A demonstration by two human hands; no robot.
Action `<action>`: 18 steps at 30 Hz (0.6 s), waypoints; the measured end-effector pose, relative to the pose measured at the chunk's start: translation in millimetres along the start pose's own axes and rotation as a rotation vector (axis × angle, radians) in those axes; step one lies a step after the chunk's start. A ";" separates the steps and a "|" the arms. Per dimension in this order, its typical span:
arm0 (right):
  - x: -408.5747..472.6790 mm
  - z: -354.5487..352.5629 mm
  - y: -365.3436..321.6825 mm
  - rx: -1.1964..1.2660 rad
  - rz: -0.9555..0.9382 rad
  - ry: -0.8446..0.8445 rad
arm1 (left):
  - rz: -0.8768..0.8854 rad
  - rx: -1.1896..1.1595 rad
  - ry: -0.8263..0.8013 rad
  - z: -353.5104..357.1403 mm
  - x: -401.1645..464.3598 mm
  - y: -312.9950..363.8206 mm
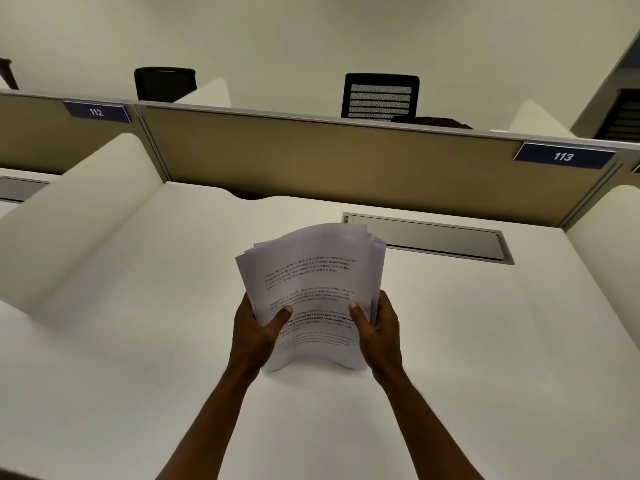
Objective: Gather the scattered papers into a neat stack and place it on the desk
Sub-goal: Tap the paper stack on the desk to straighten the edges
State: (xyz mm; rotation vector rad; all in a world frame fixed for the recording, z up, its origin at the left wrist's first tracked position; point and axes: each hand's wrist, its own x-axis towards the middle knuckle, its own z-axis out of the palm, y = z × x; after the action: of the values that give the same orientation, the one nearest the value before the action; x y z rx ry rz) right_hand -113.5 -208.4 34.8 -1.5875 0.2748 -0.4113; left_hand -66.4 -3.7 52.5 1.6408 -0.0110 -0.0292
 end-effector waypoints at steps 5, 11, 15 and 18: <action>-1.1 6.7 -4.1 0.089 0.042 0.026 | -0.012 -0.015 0.024 2.9 4.8 4.6; 0.6 -3.4 -10.3 0.104 -0.020 0.008 | 0.094 -0.018 0.003 -4.2 4.9 10.7; -2.6 -3.3 2.0 0.016 0.012 0.054 | 0.016 -0.003 -0.008 -1.3 -0.7 -2.6; -3.7 4.3 10.4 0.032 0.069 0.044 | -0.020 0.006 -0.007 3.8 -4.6 -10.6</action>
State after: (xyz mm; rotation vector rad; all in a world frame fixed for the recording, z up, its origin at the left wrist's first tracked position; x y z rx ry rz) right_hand -114.2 -203.7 24.0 -1.5346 0.3544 -0.3957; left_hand -71.1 -6.7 41.8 1.6470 0.0003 -0.0504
